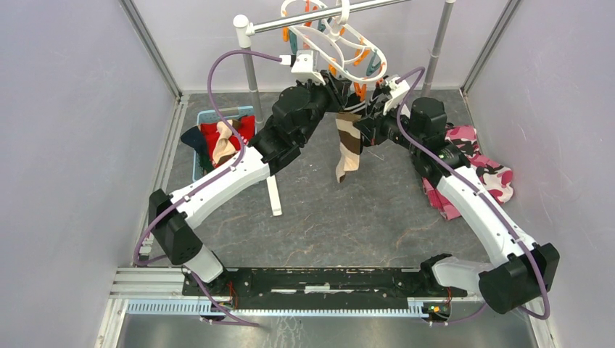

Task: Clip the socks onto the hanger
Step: Clamp the sock onto the hanger.

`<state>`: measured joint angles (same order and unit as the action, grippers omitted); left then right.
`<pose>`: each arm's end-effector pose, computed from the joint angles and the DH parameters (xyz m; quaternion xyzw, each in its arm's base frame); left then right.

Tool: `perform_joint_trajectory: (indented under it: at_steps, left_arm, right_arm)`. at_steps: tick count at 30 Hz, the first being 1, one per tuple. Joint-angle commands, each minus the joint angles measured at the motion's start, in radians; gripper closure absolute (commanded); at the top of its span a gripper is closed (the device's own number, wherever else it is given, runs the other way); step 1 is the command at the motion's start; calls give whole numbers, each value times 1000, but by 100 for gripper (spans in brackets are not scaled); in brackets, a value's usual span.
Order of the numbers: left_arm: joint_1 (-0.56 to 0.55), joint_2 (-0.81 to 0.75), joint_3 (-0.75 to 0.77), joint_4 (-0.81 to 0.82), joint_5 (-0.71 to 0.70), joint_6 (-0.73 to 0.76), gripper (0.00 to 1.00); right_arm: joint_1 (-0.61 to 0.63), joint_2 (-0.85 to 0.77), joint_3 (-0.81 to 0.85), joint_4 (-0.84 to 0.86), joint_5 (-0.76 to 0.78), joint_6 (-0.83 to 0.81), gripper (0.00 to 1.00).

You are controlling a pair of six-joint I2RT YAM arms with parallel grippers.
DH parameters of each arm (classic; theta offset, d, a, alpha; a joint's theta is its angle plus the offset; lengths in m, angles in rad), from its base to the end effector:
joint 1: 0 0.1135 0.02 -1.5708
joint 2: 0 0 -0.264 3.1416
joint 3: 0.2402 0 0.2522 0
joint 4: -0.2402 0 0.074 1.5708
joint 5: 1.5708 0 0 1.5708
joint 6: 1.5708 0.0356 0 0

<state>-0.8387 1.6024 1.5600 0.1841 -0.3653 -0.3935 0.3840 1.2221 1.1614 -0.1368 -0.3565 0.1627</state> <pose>0.2647 -0.2755 0.4421 0.0084 0.6588 -0.3321 0.6750 0.2579 0.1176 0.3856 -0.1958 0.7441 0.3005 0.5637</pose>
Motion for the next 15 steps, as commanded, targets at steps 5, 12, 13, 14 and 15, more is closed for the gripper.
perform_joint_trajectory:
  at_steps: [5,12,13,14,15]
  left_arm:
    - [0,-68,-9,37,-48,70,87]
    - [0,-49,-2,32,-49,71,77]
    - [0,-46,0,32,-48,70,76]
    - [0,-43,1,32,-47,70,74]
    - [0,-41,4,32,-47,70,72]
  right_arm:
    - [-2,-56,-13,21,-92,-43,100]
    - [-3,-53,-10,24,-110,-42,100]
    - [-2,-55,-12,23,-109,-43,100]
    - [-3,-55,-11,23,-111,-44,100]
    - [-3,-55,-11,23,-111,-44,100]
